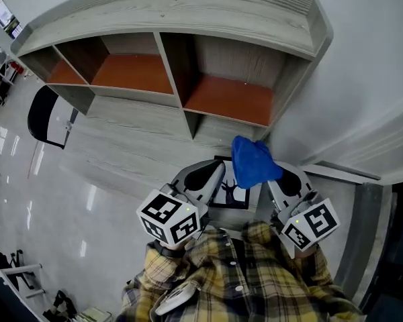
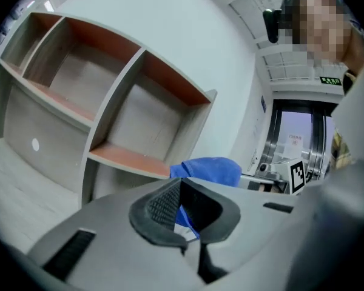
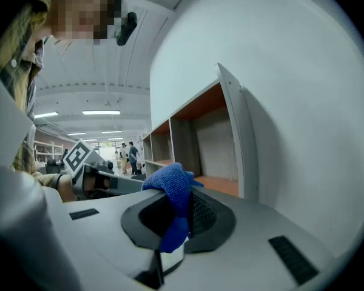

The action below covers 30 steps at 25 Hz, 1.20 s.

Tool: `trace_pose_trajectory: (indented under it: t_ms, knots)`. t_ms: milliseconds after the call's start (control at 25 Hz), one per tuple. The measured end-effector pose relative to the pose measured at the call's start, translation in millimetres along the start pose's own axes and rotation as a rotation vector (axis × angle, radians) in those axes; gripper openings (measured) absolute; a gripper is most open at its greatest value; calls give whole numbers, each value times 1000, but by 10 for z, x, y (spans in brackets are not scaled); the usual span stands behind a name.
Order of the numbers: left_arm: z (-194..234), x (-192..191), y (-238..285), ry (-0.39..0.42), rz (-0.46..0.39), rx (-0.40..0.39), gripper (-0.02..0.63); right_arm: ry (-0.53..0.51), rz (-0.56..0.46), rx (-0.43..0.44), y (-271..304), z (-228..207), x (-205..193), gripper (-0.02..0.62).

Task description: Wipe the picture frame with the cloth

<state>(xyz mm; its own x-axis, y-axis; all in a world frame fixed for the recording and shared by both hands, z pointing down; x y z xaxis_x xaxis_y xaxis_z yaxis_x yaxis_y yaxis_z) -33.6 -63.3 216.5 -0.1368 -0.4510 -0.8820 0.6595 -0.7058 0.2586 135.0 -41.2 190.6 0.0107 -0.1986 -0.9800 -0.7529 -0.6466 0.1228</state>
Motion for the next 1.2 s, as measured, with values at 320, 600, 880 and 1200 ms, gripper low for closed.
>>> trace_pose_trajectory:
  t_ms: [320, 600, 880, 1200]
  knots:
    - [-133, 167, 9, 76, -24, -14, 5, -37, -41, 21, -64, 51, 224, 33]
    - [-193, 79, 6, 74, -10, -23, 5, -23, -13, 20, -121, 75, 129, 33]
    - [-195, 30, -27, 82, -3, -17, 5, -15, -8, 11, -156, 107, 50, 32]
    - [-190, 18, -35, 85, 0, -9, 5, 6, -11, 14, -179, 100, -10, 32]
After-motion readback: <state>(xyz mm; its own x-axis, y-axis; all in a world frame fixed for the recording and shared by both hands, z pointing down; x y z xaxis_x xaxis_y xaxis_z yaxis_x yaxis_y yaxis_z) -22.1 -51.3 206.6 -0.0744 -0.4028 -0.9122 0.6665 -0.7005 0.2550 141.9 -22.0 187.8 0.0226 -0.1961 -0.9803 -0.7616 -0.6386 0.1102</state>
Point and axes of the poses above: the fingertips, and each gripper's own axes: y forward along the fingers, z to its left, x out of its top, the point moved 6 cm from there along -y, backward along the fingers, and after that the axes turned 10 degrees about x, right-handed, at the moved point
